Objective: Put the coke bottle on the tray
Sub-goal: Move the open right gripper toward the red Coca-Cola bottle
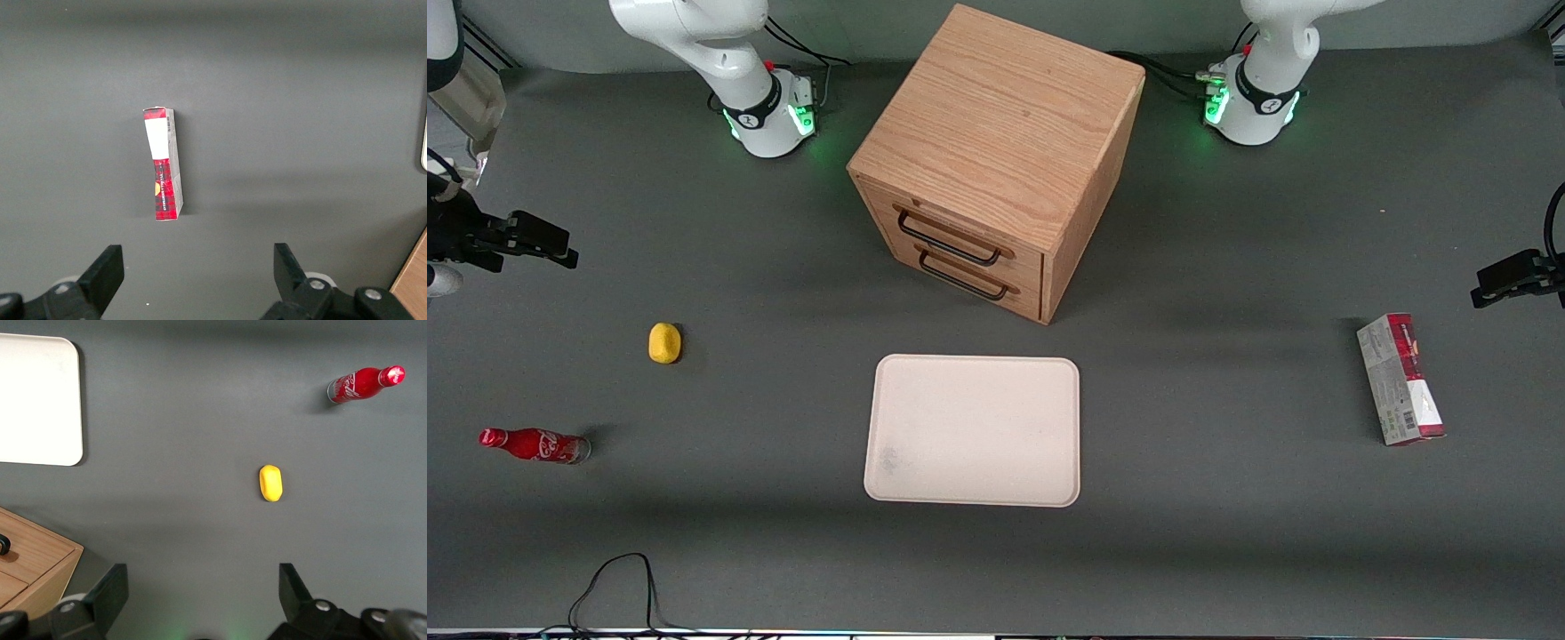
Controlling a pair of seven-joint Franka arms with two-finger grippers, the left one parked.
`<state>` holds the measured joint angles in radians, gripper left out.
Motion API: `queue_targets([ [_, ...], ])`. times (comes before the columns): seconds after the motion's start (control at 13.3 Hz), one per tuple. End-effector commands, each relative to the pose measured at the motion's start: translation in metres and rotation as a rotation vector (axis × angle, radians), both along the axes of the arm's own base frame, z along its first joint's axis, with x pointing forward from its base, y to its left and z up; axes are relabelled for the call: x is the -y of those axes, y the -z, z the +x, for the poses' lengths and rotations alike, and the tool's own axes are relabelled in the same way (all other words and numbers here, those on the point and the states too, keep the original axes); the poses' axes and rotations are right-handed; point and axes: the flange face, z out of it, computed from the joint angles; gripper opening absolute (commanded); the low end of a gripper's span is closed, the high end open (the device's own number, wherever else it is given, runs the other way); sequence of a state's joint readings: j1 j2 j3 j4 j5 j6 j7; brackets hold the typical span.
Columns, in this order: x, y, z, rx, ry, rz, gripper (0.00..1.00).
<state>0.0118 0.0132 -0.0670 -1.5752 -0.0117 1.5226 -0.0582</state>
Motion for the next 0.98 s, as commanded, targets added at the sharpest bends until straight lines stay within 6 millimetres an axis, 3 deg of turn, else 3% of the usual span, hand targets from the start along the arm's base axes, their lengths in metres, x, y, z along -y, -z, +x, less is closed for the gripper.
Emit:
queue_targets([
  [0.0, 0.035, -0.001, 0.009, 0.004, 0.032, 0.0, 1.0],
  [0.68, 0.223, 0.026, 0.088, 0.094, -0.034, -0.016, 1.0],
  [0.9, 0.276, 0.058, 0.102, 0.127, -0.065, 0.032, 1.0],
])
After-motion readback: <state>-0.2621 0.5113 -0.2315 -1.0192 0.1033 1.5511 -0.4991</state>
